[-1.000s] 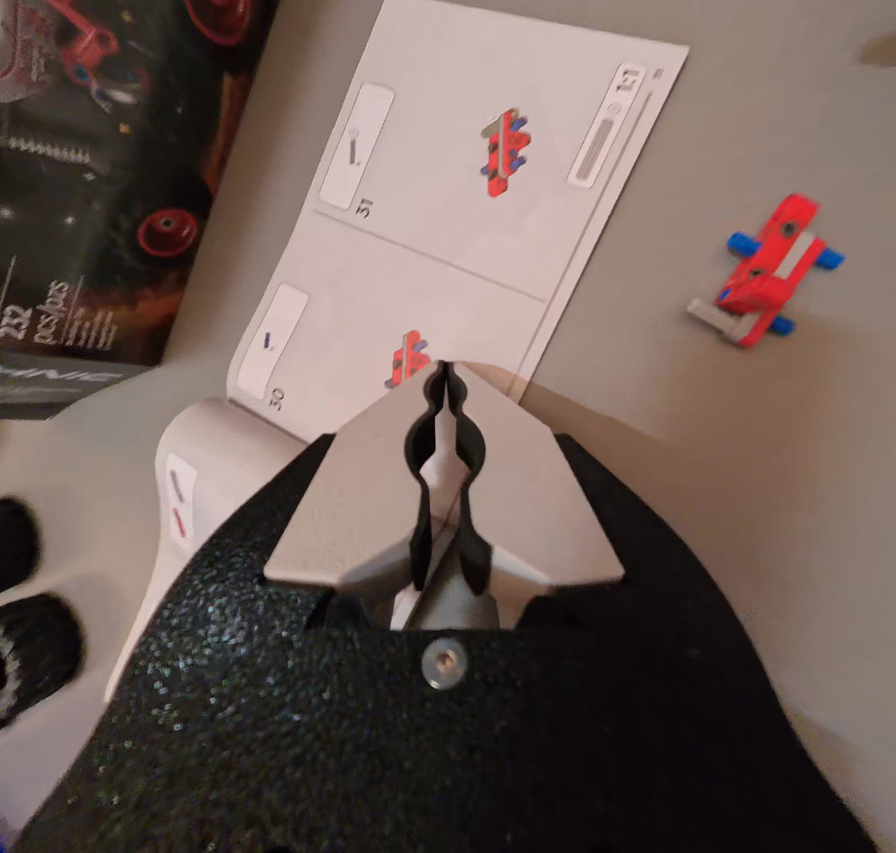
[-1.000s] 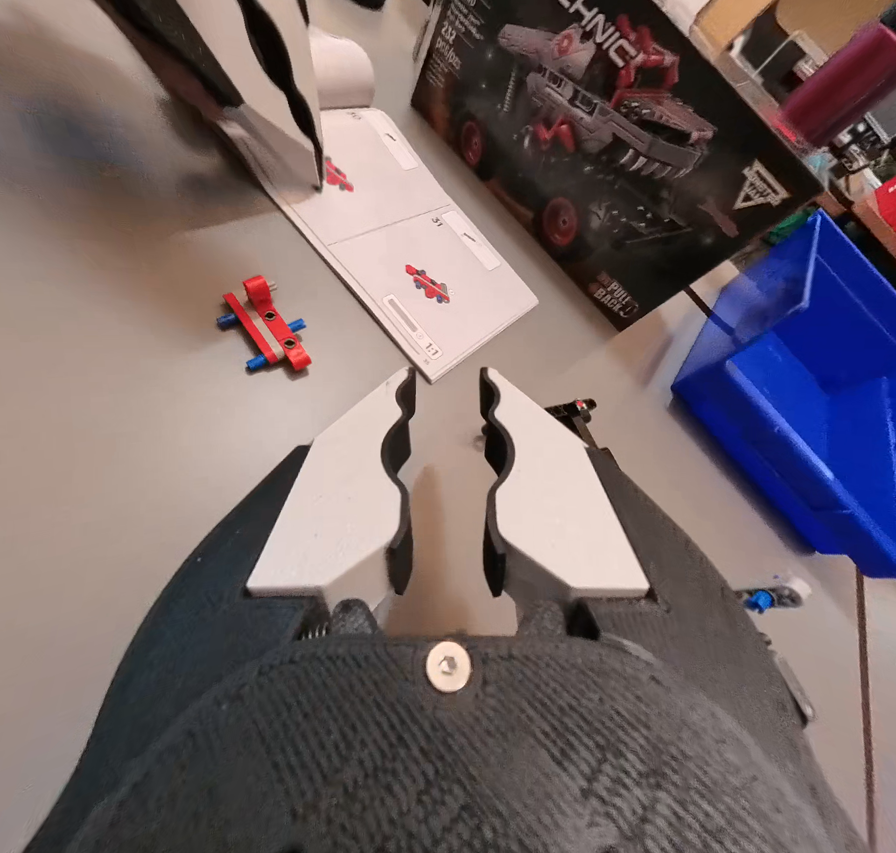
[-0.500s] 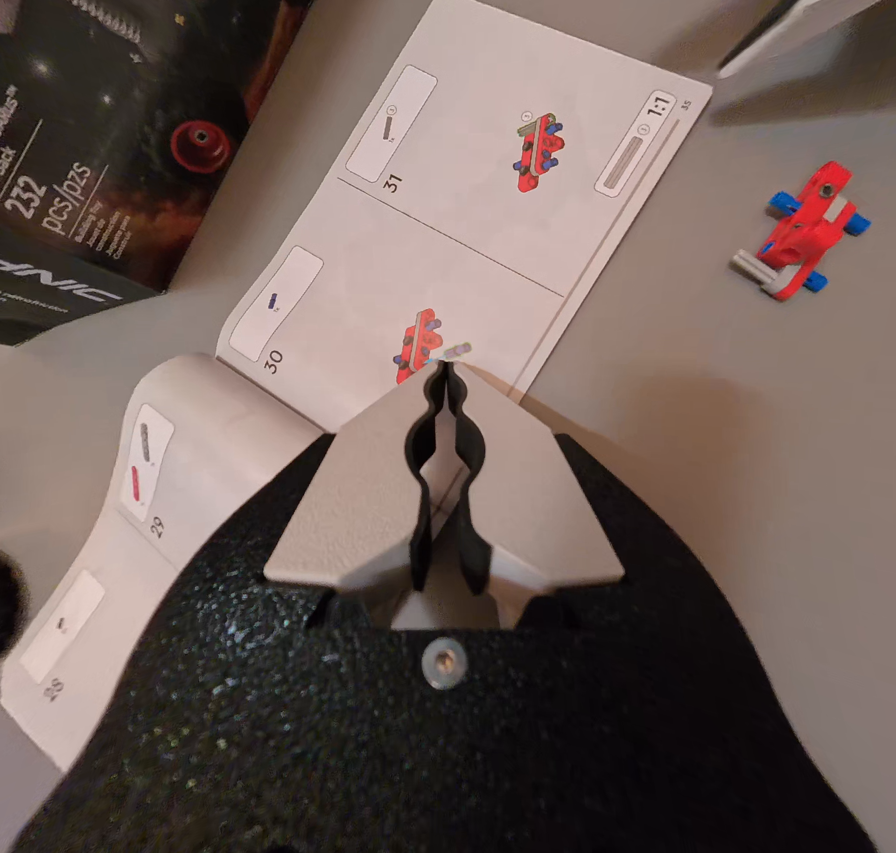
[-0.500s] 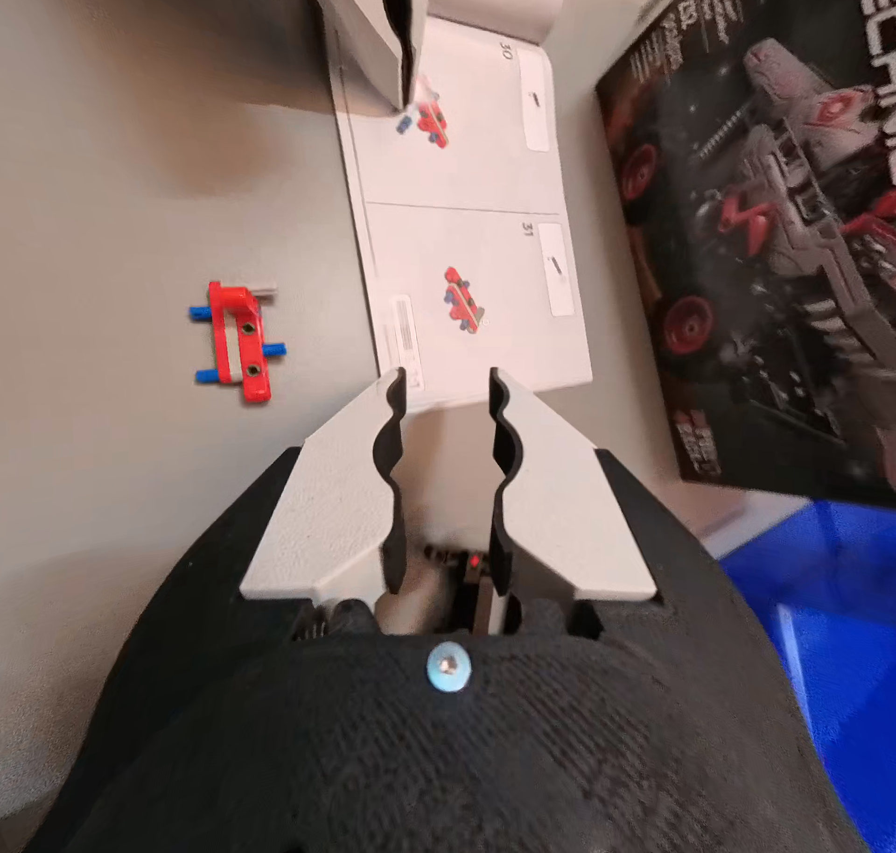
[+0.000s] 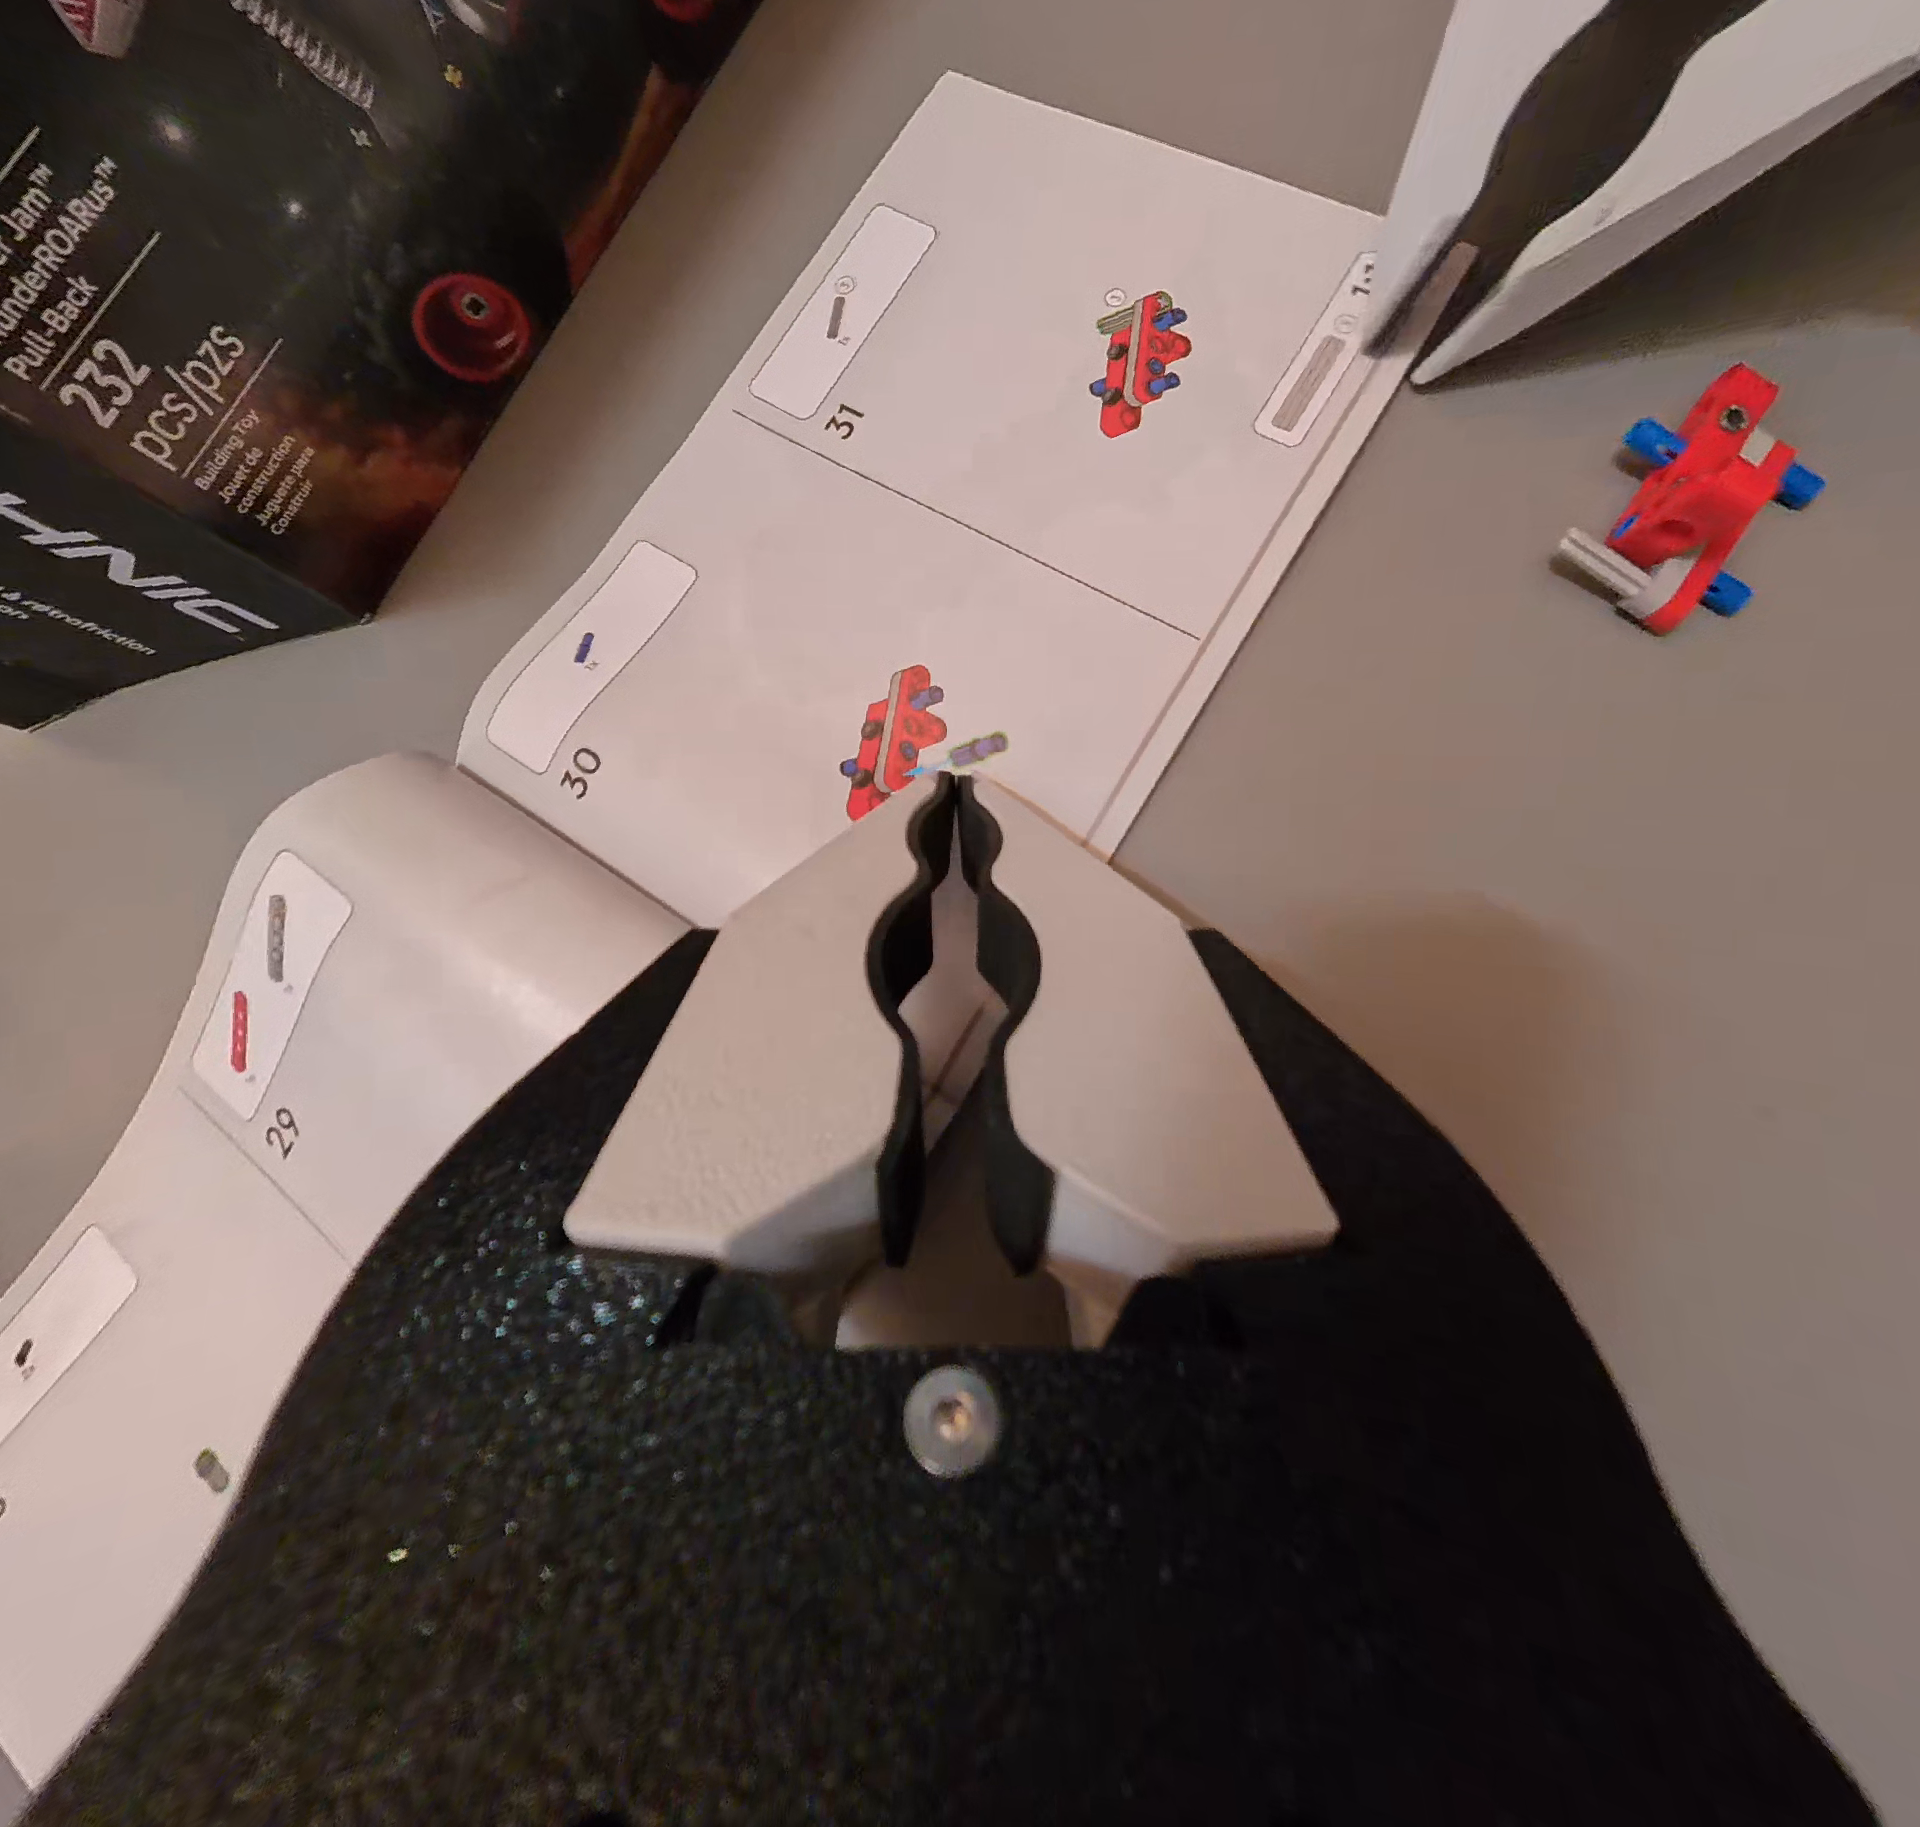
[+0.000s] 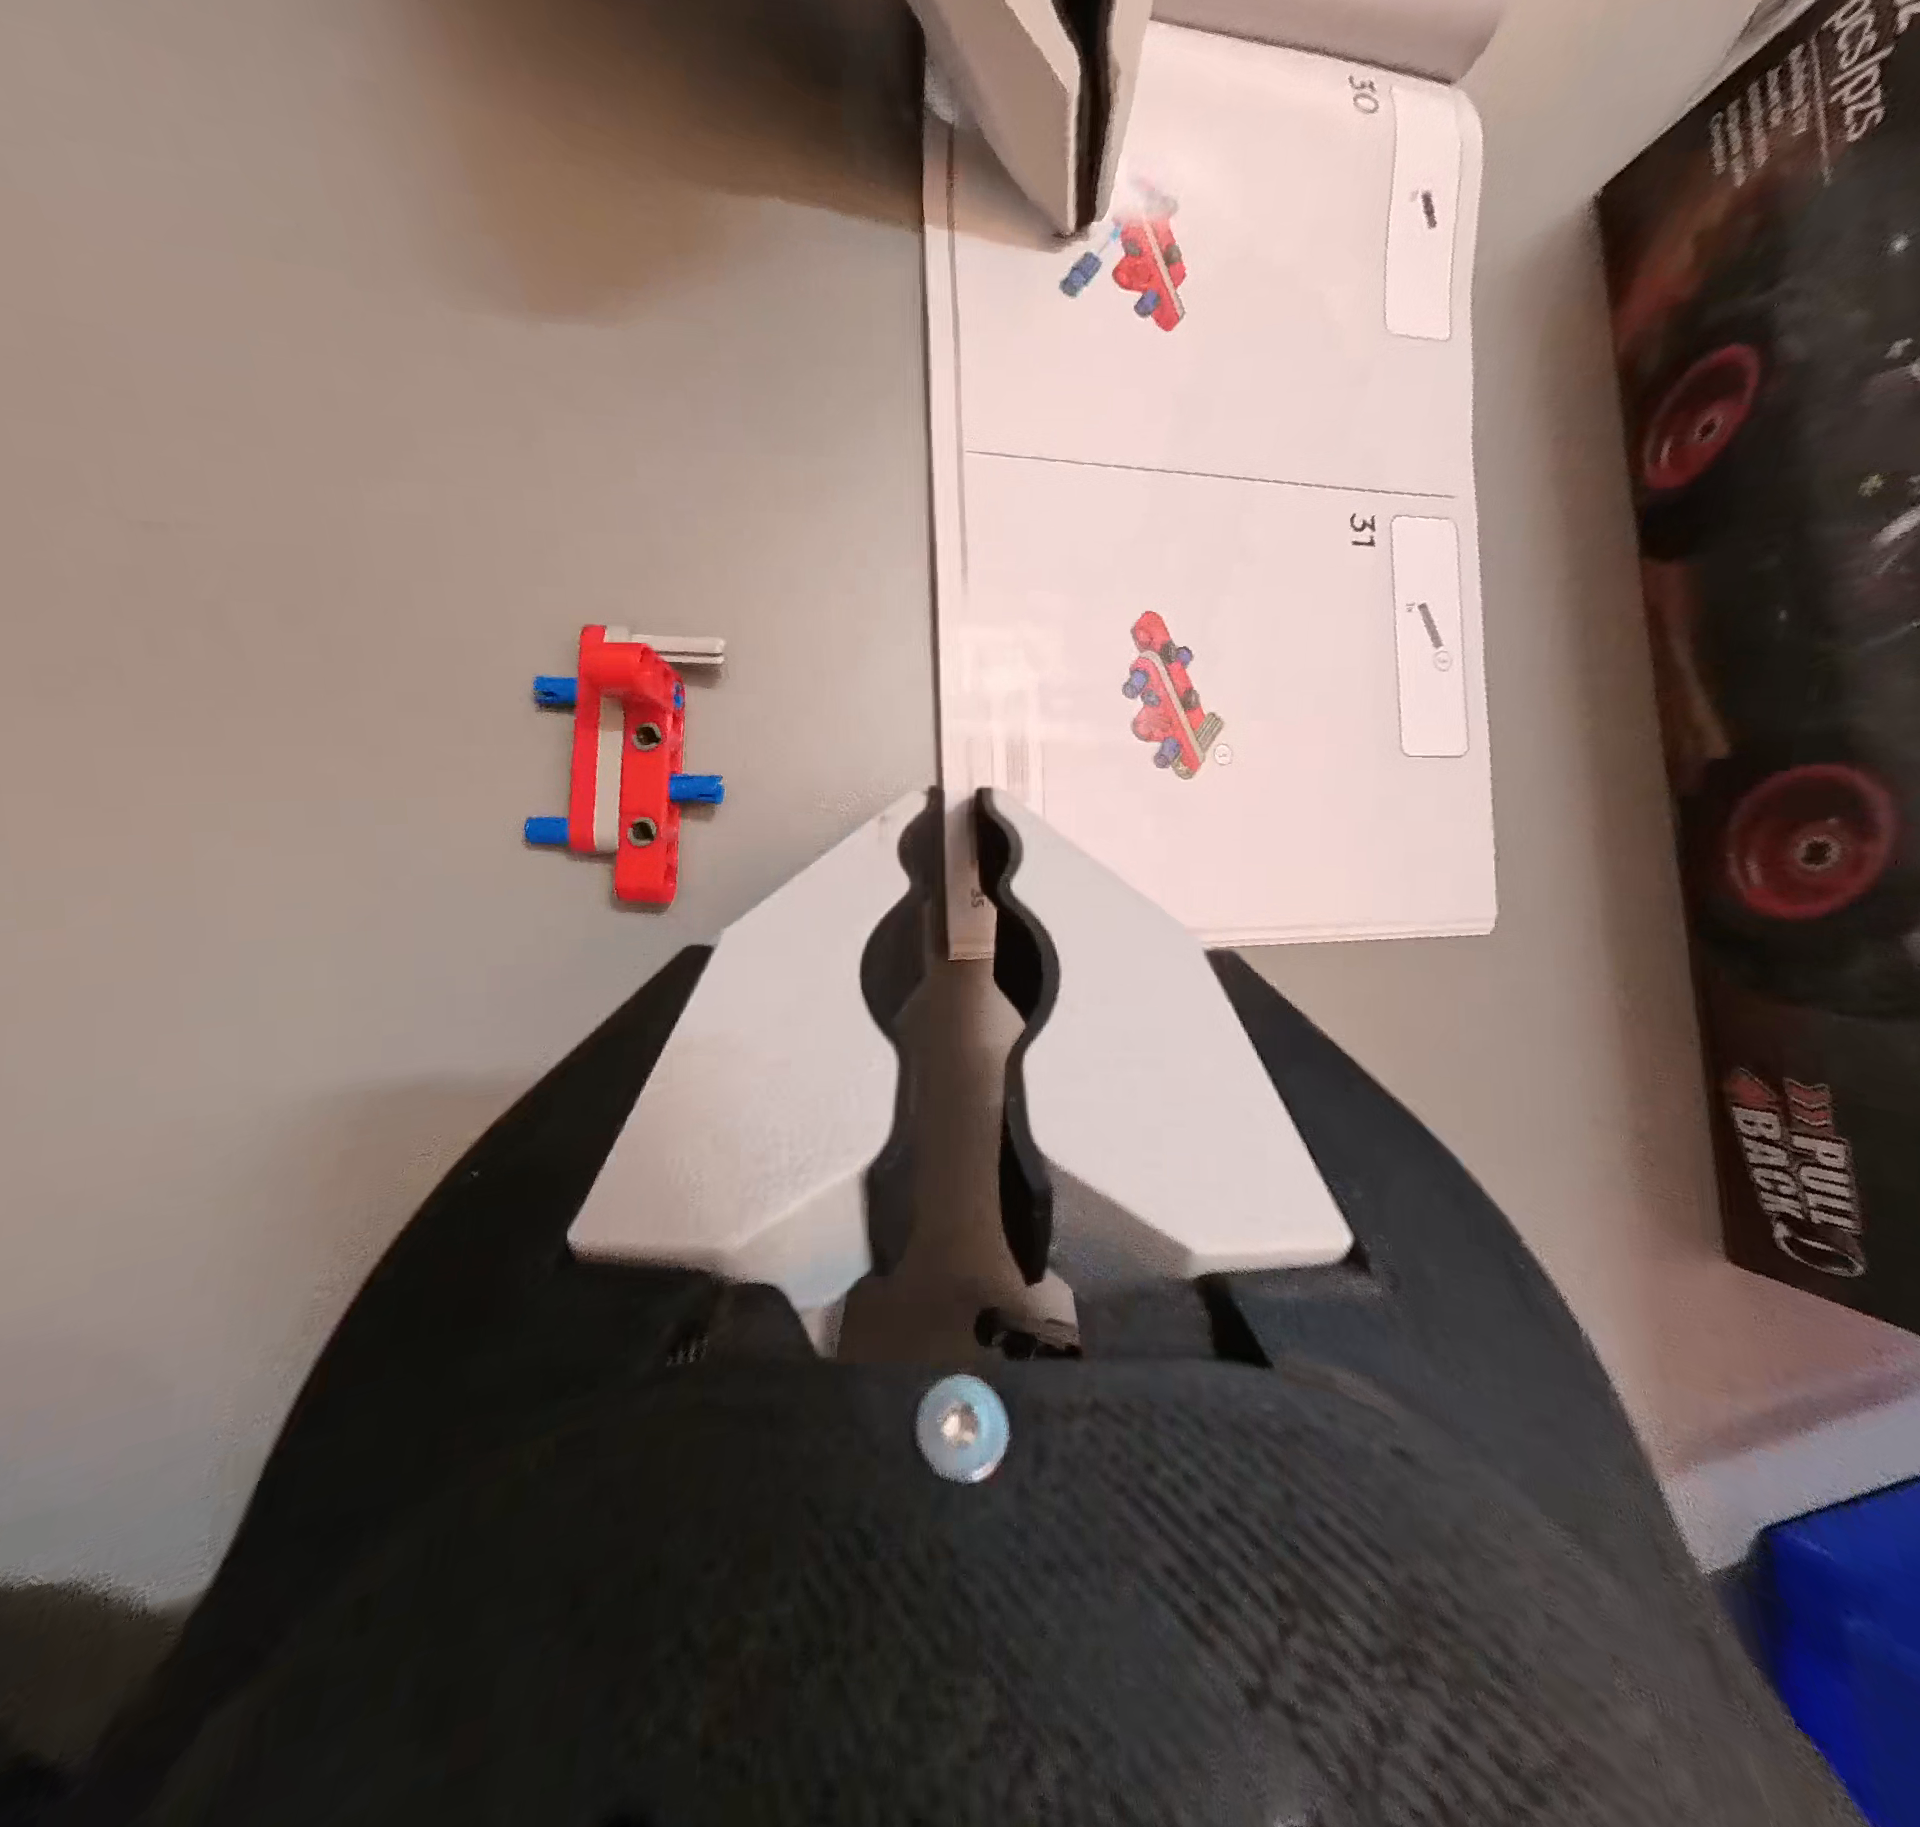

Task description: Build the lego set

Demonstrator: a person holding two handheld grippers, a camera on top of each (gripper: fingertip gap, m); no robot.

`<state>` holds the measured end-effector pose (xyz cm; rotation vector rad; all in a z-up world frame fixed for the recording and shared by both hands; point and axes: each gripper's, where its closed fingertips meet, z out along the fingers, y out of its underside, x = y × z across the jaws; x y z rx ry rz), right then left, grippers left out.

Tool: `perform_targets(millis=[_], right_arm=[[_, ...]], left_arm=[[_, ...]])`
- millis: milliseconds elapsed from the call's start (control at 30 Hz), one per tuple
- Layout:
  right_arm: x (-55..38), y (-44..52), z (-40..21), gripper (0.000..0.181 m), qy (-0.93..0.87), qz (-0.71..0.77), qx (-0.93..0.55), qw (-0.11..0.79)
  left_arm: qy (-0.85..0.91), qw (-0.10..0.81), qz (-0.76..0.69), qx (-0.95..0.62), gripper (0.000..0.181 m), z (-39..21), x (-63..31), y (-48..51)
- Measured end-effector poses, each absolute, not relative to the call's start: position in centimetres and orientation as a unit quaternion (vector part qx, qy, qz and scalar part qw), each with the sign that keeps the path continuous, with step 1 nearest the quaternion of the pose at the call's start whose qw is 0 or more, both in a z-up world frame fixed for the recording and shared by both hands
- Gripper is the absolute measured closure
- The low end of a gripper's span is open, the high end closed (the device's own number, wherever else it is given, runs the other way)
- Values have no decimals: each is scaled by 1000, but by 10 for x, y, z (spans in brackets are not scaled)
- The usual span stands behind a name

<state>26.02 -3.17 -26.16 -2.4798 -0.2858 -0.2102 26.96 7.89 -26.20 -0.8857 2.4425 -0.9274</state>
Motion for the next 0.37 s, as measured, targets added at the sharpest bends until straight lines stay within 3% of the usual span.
perform_targets(millis=[33,367], right_arm=[[259,-32,-262,180,-115,-83,-938,315],[256,-26,-255,181,-137,-104,-923,343]], left_arm=[[868,187,-334,-315,181,-261,269,78],[872,209,-376,-234,145,-251,263,43]])
